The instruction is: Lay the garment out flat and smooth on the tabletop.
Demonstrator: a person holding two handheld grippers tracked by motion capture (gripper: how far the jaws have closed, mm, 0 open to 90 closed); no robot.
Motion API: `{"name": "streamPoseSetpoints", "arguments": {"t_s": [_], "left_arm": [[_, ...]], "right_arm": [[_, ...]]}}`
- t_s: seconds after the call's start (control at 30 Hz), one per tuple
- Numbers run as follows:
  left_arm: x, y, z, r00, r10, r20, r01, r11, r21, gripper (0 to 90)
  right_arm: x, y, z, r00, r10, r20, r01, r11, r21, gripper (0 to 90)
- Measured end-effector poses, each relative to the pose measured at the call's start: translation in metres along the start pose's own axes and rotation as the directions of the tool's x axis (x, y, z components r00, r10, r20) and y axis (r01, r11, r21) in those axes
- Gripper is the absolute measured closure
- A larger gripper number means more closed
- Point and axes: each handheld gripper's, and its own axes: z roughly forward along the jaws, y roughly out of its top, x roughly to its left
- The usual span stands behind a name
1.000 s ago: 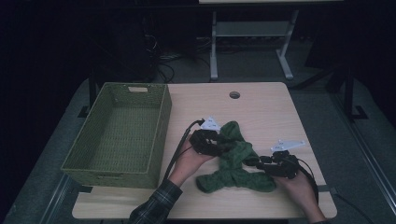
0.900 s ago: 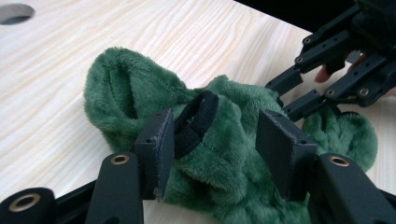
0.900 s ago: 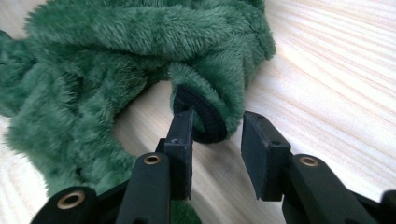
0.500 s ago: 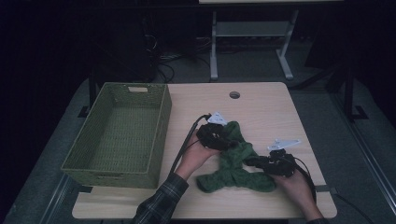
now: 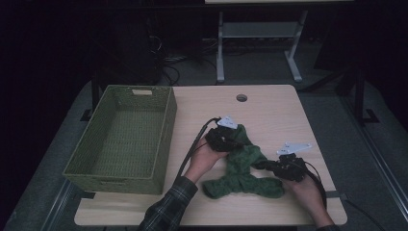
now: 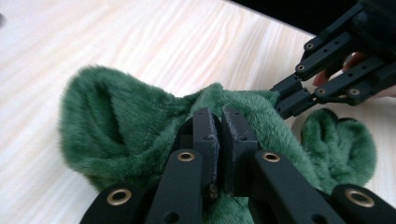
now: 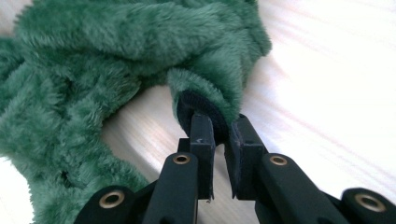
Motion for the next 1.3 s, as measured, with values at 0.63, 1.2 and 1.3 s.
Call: {"name": "streamPoseSetpoints", "arguments": {"t_s": [0.63, 1.2, 1.3], "left_arm": [[0.008, -0.06, -0.054, 0.9699, -0.145, -0.196, 0.125, 0.986, -0.111, 85.9], [0.013, -0.085, -0.04, 0.9499, -0.195, -0.244, 0.202, 0.9794, 0.002, 68.0], [0.01, -0.077, -0.052, 0.9504, -0.178, -0.255, 0.177, 0.9838, -0.027, 58.8]], "right_arm": [[-0.007, 0.036, -0.022, 0.9975, -0.071, 0.005, 0.071, 0.991, -0.11, 82.2], [-0.006, 0.027, 0.011, 0.9969, -0.056, -0.056, 0.056, 0.998, 0.01, 67.5], [-0.006, 0.028, -0.004, 0.9975, -0.05, -0.051, 0.048, 0.998, -0.03, 64.0]]}}
